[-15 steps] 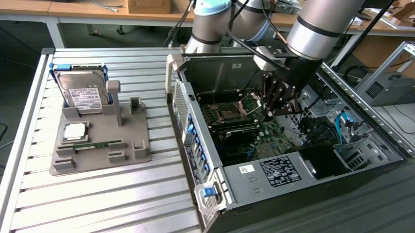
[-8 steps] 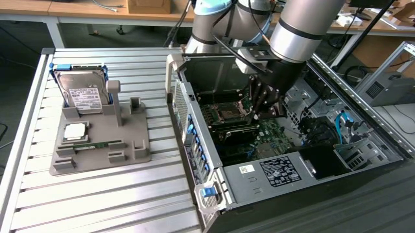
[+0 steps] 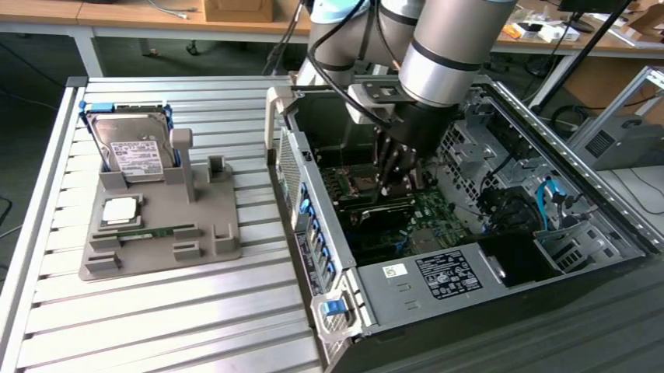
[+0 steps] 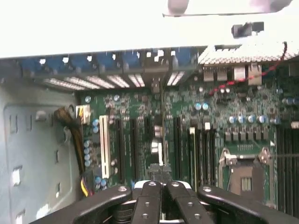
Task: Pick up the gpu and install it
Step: 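Press down on the gpu until it lock into place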
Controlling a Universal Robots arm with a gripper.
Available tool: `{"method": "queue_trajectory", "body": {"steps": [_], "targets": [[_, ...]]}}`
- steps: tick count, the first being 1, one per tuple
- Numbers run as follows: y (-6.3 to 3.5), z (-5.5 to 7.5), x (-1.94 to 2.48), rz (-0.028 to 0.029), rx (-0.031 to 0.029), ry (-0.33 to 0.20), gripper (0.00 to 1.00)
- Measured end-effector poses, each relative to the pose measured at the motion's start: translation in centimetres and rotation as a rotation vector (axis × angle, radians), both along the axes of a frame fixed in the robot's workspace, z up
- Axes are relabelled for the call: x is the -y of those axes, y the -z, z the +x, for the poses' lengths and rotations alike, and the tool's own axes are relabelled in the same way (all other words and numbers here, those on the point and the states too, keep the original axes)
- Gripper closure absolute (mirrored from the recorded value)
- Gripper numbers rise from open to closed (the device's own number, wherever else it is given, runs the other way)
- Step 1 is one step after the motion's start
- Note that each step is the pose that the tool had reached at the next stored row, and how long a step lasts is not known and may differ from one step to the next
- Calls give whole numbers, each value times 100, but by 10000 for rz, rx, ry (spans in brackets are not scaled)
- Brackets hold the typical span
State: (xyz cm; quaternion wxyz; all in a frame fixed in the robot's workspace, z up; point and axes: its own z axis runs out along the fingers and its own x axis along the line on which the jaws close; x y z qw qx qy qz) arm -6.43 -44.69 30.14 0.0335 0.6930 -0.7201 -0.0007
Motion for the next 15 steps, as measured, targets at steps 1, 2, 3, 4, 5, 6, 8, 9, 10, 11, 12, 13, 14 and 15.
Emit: {"method": "queue_trajectory", "body": {"steps": [1,2,3,4,5,6,8,9,10,11,12,13,14,15], "targets": [[15,-28,-5,-1,-1,-1,89],[27,-46,-9,-1,0,-1,89],[43,-66,-15,-1,0,-1,89],[63,-91,-19,-1,0,0,89],[85,-121,-21,1,1,-1,89],[100,-153,-25,-1,0,-1,89],[122,-196,-31,-1,0,-1,89],[133,-212,-33,0,0,0,89],[141,-222,-32,-1,-1,1,89],[149,-228,-33,-1,0,0,89],[160,-232,-32,-1,0,0,89],[171,-235,-33,-1,0,-1,89],[181,-238,-33,-2,0,0,89],[193,-241,-34,-2,0,0,89]]}}
